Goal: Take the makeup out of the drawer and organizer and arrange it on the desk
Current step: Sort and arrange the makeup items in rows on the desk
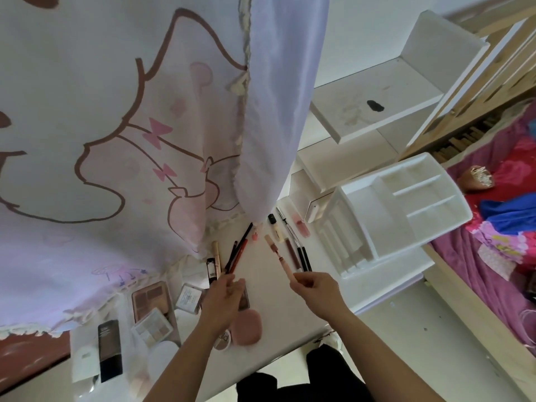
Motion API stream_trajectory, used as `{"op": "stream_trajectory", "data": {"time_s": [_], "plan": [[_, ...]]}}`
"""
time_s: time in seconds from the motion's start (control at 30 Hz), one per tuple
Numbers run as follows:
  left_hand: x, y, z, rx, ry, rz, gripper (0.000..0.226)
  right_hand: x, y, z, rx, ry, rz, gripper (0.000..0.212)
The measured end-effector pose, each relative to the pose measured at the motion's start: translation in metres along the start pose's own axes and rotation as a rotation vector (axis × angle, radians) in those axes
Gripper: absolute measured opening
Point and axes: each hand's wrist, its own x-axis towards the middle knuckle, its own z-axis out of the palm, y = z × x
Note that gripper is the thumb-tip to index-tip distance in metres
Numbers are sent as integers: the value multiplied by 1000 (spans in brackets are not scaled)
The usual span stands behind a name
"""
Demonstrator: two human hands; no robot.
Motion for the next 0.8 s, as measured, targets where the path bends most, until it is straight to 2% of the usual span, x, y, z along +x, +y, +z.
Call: {"op": "stream_trajectory", "data": {"time_s": [0.07, 0.13, 0.2, 0.27, 0.37, 0.43, 0.5, 0.67, 0.73, 0.8], "plan": [[7, -26, 8, 252, -19, 116, 24, 17, 1, 6, -43, 46, 44, 22], [7, -40, 10, 324, -81, 146, 23, 35, 0, 12, -84, 50, 82, 24], [5, -49, 10, 325, -159, 122, 26, 53, -5, 19, -122, 31, 104, 13], [6, -57, 10, 315, -198, 140, 24, 70, -8, 27, -178, 36, 94, 28], [7, -63, 9, 314, -227, 141, 29, 86, -16, 37, -234, 32, 98, 19], [7, -64, 10, 319, -234, 132, 31, 91, -16, 44, -226, 41, 106, 38], [7, -64, 9, 314, -234, 130, 32, 89, -11, 45, -216, 89, 102, 45], [7, -71, 9, 274, -243, 101, 54, 80, 15, 36, -388, 183, 159, 28], [5, -67, 8, 298, -237, 113, 43, 76, 24, 34, -490, 159, 167, 22], [3, -65, 8, 313, -213, 156, 31, 71, 32, 35, -530, 132, 151, 26]]}}
